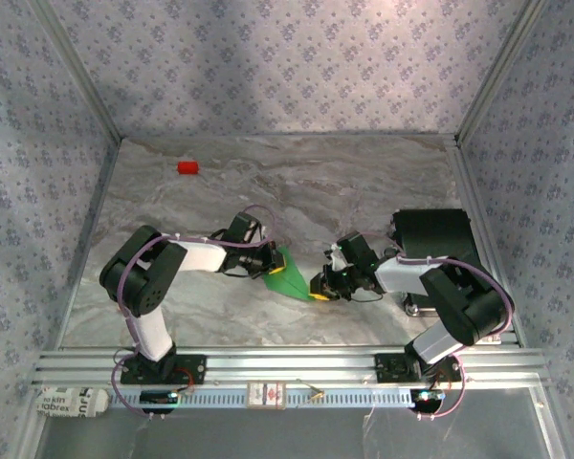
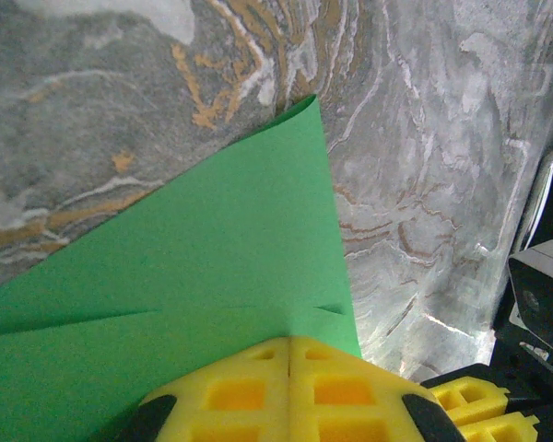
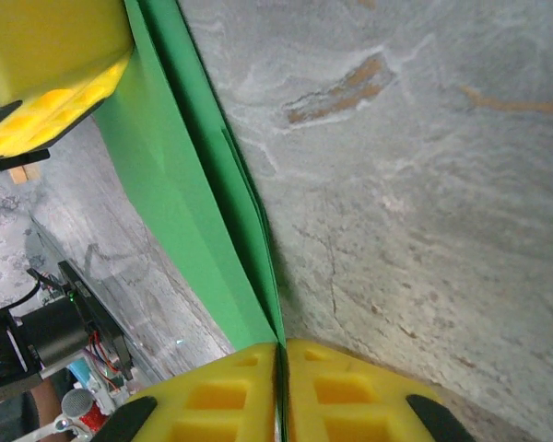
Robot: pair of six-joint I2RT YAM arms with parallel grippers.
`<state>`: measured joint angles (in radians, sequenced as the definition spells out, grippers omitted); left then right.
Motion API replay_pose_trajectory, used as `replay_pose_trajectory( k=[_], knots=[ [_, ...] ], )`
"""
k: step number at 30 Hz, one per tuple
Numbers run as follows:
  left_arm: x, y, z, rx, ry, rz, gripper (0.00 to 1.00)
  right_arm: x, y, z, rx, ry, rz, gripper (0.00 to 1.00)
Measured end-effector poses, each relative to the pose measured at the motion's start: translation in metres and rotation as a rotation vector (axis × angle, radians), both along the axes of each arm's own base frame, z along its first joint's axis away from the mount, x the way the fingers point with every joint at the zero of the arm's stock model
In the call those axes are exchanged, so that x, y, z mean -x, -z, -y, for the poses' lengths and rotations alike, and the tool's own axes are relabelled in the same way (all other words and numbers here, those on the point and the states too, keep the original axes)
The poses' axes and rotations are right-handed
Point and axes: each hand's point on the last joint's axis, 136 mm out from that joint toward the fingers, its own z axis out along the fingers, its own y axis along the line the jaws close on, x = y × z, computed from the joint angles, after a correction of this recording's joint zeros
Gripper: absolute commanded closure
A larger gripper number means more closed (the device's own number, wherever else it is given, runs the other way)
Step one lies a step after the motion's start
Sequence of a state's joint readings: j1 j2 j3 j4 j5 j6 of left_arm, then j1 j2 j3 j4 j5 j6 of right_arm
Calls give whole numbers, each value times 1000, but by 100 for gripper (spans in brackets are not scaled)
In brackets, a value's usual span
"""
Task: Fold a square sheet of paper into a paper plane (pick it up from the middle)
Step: Turn over the paper at the center of the table.
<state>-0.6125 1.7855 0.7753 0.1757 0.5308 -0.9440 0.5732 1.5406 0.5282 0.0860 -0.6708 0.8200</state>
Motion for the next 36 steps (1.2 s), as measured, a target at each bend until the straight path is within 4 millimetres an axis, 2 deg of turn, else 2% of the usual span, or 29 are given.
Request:
replay_pose_trajectory(
  k=[2,6,8,12,17,20,28,36],
  knots=[
    [1,-1,-1,-7,-2,-2,89,-1,-1,0,-1,-1,6,92],
    [3,-7,-6,-25,-8,4,72,-1,-9,0,-12,-13,38,93],
    [2,-14,-8,-30,-16,17,64,0,-13,2,-7,-20,49,93],
    [-3,-43,-14,-29,-43,92,57,0,-21,8,31,-32,79,94],
    [-12,-86,-23,-14,-97,213,54,-9,-41,16,89,-27,157,94],
    [-14,-102,-33,-10,-136,268,54,-17,-55,23,136,-22,227,95],
    [-8,-94,-69,-63,-228,285,54,-38,-95,48,328,1,427,94],
    [-11,-99,-87,-78,-290,311,53,-46,-127,64,644,-63,646,93]
  ],
)
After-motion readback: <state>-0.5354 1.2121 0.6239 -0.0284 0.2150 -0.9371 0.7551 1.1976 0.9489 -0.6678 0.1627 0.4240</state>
